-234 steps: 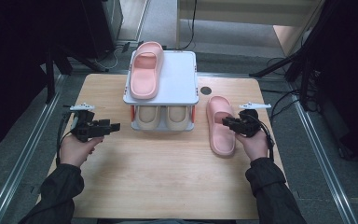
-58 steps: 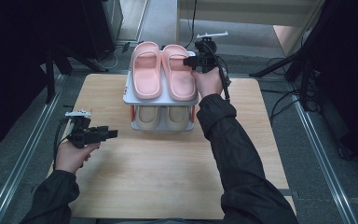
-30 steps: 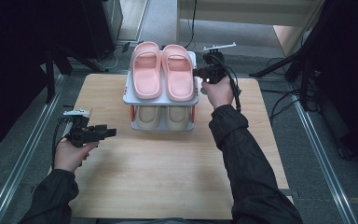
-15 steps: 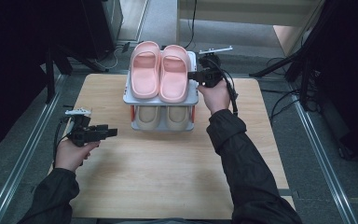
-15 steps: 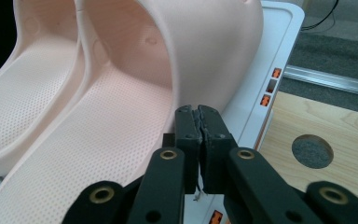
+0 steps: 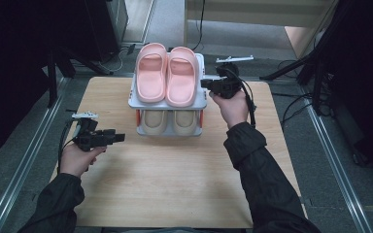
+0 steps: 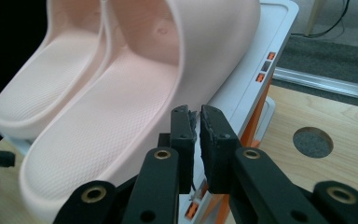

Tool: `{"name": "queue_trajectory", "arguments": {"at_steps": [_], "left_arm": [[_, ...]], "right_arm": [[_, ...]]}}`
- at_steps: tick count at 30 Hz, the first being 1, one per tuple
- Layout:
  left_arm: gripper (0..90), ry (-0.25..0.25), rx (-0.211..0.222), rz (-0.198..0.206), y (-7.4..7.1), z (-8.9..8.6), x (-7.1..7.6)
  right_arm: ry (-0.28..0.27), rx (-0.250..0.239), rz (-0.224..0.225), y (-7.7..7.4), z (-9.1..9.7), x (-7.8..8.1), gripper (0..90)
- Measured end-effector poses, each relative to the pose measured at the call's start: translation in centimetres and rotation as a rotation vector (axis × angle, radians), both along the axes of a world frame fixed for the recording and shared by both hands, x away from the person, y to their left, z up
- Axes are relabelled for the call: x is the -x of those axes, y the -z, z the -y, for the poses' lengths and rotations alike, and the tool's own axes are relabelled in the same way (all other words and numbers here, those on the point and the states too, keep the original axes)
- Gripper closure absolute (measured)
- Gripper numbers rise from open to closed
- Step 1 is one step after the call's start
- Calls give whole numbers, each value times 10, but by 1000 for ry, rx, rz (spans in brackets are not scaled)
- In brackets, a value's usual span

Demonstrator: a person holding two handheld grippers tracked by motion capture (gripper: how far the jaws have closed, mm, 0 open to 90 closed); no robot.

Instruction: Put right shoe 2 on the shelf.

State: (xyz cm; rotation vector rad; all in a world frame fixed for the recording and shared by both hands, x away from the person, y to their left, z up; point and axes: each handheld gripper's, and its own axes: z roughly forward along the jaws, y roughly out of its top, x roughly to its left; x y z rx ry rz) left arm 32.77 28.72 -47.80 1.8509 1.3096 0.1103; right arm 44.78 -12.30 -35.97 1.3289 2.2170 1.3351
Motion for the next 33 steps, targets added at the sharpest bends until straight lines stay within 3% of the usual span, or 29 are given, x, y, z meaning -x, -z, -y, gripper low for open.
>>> {"name": "queue_trajectory", "arguments": {"at_steps": [9, 17, 33], "left_arm": [[397, 14, -5, -6, 0, 5, -6], [392, 20, 0, -4, 1, 8, -11], [388, 56, -18, -16, 3, 22, -22]], "right_arm": [[-48, 4, 27, 7, 13, 27, 797], [-70, -9, 13, 24, 22, 45, 735], [-121, -34, -11, 74, 39, 83, 658]]}}
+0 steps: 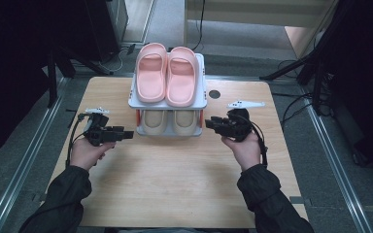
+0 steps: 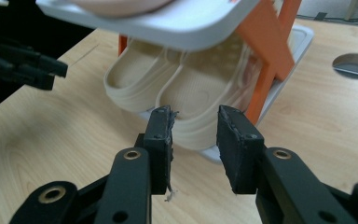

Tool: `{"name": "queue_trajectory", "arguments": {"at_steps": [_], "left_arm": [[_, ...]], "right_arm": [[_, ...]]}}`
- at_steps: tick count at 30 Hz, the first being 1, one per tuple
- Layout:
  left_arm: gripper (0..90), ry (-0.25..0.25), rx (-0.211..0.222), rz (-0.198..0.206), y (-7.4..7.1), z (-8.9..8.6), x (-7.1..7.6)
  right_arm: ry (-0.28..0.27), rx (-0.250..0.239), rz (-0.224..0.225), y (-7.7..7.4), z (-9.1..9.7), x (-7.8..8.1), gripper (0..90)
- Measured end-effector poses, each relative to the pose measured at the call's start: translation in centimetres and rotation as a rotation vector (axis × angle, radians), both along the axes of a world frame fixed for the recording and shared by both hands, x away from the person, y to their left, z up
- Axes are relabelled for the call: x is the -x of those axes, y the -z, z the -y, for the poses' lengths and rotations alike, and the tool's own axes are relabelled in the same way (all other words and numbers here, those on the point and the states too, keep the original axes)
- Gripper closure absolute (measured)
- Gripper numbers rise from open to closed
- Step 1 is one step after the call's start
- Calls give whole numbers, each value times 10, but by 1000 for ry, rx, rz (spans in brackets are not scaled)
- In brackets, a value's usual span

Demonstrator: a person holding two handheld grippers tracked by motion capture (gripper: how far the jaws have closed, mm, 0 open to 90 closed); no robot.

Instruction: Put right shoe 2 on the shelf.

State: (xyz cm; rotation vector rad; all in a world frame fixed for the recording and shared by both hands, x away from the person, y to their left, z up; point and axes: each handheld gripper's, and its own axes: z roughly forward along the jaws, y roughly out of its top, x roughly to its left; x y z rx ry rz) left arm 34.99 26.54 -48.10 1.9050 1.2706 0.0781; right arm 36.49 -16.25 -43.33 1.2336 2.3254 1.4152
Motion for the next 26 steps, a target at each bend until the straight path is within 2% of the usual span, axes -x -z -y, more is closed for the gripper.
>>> {"name": "queue_trajectory", "arguments": {"at_steps": [6, 10, 13, 19, 25, 26], "left_arm": [[385, 14, -2, -4, 0, 6, -3], [385, 19, 3, 5, 1, 9, -4], [385, 26, 2, 4, 2, 12, -5], [383, 36, -6, 4, 4, 19, -6], [365, 53, -18, 5, 5, 26, -5], [358, 43, -16, 2, 6, 28, -5]], "right_arm": [[-19, 8, 2, 17, 2, 11, 645], [-20, -15, 10, 25, 4, 17, 649], [-26, 4, 15, 32, 5, 22, 637], [-57, 26, -5, 47, 0, 24, 598], [-94, 51, -3, 53, -10, 23, 522], [-96, 51, -3, 54, -11, 23, 512]]}}
